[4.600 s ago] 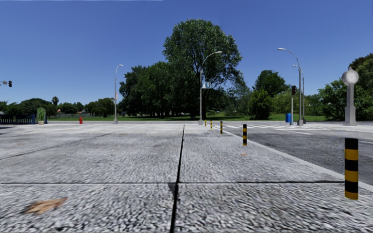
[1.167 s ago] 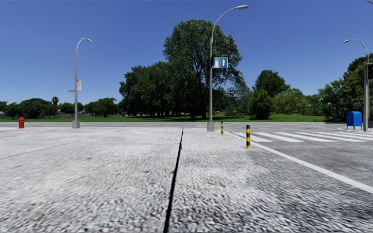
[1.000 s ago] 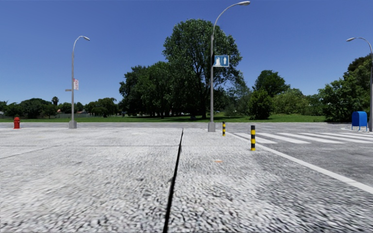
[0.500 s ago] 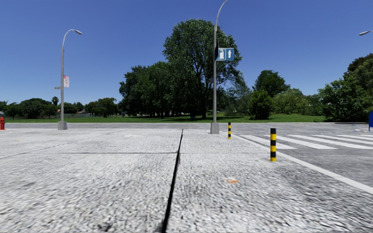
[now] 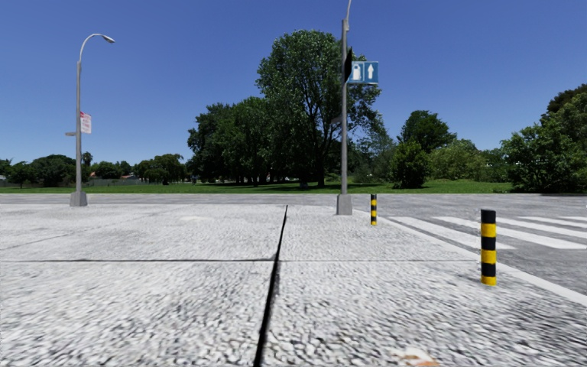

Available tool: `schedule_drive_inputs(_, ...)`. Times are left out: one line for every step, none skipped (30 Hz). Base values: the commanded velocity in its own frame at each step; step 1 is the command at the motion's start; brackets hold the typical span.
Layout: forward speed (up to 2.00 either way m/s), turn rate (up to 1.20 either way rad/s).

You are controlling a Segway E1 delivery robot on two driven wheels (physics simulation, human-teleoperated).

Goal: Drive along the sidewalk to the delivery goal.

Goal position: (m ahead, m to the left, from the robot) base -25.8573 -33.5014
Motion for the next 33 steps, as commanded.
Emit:
schedule_drive_inputs(2.0,0.0)
schedule_drive_inputs(2.0,0.0)
schedule_drive_inputs(2.0,0.0)
schedule_drive_inputs(2.0,0.0)
schedule_drive_inputs(2.0,0.0)
schedule_drive_inputs(2.0,0.0)
schedule_drive_inputs(2.0,0.0)
schedule_drive_inputs(2.0,0.0)
schedule_drive_inputs(2.0,0.0)
schedule_drive_inputs(2.0,0.0)
schedule_drive_inputs(2.0,0.0)
schedule_drive_inputs(2.0,0.0)
schedule_drive_inputs(2.0,0.0)
schedule_drive_inputs(2.0,-0.02)
schedule_drive_inputs(2.0,-0.13)
schedule_drive_inputs(2.0,-0.21)
schedule_drive_inputs(2.0,-0.21)
schedule_drive_inputs(2.0,-0.3)
schedule_drive_inputs(2.0,-0.38)
schedule_drive_inputs(2.0,-0.41)
schedule_drive_inputs(2.0,-0.42)
schedule_drive_inputs(2.0,-0.43)
schedule_drive_inputs(2.0,-0.43)
schedule_drive_inputs(2.0,-0.44)
schedule_drive_inputs(2.0,-0.46)
schedule_drive_inputs(2.0,-0.48)
schedule_drive_inputs(2.0,-0.48)
schedule_drive_inputs(2.0,-0.49)
schedule_drive_inputs(2.0,-0.49)
schedule_drive_inputs(2.0,-0.58)
schedule_drive_inputs(2.0,-0.58)
schedule_drive_inputs(2.0,-0.67)
schedule_drive_inputs(2.0,-0.69)
